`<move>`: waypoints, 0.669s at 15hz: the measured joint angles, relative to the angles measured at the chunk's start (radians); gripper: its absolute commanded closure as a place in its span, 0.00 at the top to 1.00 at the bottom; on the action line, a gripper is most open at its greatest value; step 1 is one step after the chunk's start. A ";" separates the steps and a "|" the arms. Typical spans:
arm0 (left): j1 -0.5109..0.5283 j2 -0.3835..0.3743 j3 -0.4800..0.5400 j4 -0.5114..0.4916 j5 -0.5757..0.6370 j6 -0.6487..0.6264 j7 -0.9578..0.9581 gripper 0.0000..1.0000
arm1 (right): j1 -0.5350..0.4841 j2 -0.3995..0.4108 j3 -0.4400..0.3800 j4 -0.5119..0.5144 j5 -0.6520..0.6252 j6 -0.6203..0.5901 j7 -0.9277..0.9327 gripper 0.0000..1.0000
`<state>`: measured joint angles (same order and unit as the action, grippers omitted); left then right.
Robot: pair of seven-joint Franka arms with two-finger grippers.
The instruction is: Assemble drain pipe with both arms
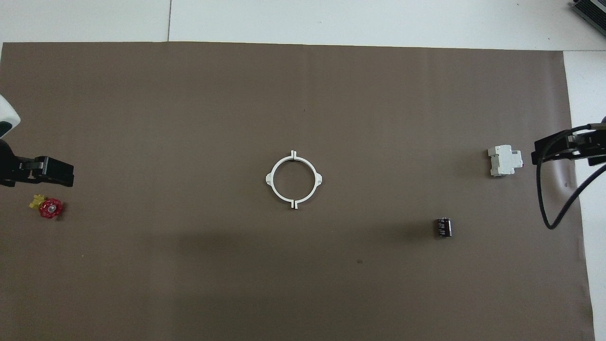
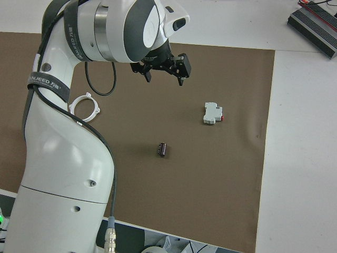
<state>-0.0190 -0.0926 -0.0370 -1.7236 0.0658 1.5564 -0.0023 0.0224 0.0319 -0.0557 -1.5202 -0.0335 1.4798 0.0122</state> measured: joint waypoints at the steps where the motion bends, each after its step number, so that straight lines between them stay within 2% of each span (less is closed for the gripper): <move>1: 0.000 0.000 0.000 0.000 0.000 0.000 0.000 1.00 | 0.000 0.000 0.000 0.000 0.000 0.000 0.000 1.00; 10: -0.002 0.000 -0.003 0.000 0.000 0.034 0.000 1.00 | 0.000 0.000 0.000 0.000 0.000 0.000 0.000 1.00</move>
<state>-0.0212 -0.0926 -0.0403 -1.7236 0.0654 1.5900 -0.0023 0.0225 0.0319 -0.0557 -1.5202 -0.0335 1.4798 0.0122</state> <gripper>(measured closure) 0.000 0.000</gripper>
